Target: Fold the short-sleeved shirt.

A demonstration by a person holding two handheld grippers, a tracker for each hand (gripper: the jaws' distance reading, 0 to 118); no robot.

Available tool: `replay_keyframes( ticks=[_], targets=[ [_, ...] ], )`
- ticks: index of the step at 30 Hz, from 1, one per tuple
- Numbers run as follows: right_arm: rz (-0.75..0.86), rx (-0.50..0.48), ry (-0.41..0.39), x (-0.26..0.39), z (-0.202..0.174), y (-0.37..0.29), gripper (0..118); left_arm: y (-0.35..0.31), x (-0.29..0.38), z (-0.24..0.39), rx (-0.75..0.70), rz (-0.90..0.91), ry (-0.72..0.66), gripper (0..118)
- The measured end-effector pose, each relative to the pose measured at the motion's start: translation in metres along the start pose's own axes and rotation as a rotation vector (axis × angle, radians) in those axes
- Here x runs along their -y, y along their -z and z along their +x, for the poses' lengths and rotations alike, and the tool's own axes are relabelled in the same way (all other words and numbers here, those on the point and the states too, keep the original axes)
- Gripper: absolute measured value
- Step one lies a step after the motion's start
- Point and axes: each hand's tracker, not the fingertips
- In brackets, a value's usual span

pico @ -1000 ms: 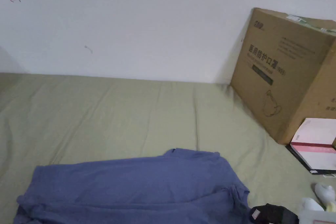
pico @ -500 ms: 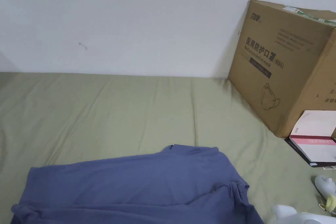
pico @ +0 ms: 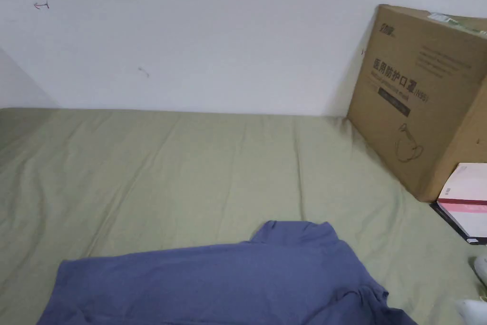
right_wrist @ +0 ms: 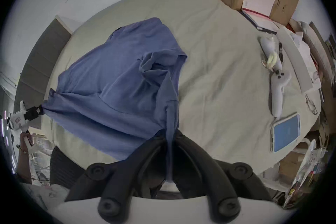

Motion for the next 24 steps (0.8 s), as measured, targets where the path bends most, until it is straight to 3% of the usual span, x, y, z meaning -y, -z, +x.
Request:
replay_keyframes(
  ticks=[7,8,9,10,11,12,13,17,20,24],
  targets=[
    [-0.117,-0.010,0.019,0.044,0.001,0.029,7,0.013,0.056,-0.018,-0.009,-0.164,-0.023,6],
    [-0.122,0.006,0.038,0.048,0.000,0.035,11,0.018,0.060,-0.020,0.020,-0.170,-0.055,6],
    [-0.122,0.017,0.049,0.050,-0.001,0.041,24,0.020,0.063,-0.023,0.033,-0.172,-0.081,7],
    [-0.125,0.036,0.056,0.051,-0.002,0.043,48,0.020,0.064,-0.025,0.040,-0.170,-0.103,16],
    [-0.124,0.061,0.059,0.051,-0.004,0.044,81,0.018,0.063,-0.027,0.042,-0.162,-0.118,39],
    [-0.124,0.073,0.060,0.052,-0.005,0.044,105,0.017,0.062,-0.028,0.029,-0.164,-0.118,94],
    [-0.127,0.071,0.064,0.052,-0.005,0.043,108,0.017,0.062,-0.029,0.011,-0.165,-0.125,117],
    [-0.046,0.026,0.133,0.049,-0.008,0.024,108,0.008,0.061,-0.038,0.056,-0.138,-0.247,115],
    [0.033,0.027,0.141,0.046,-0.017,0.008,108,-0.004,0.058,-0.034,0.115,-0.037,-0.310,115],
    [0.168,0.012,0.093,0.041,-0.037,-0.023,108,-0.039,0.035,-0.002,0.065,0.088,-0.192,115]
  ],
)
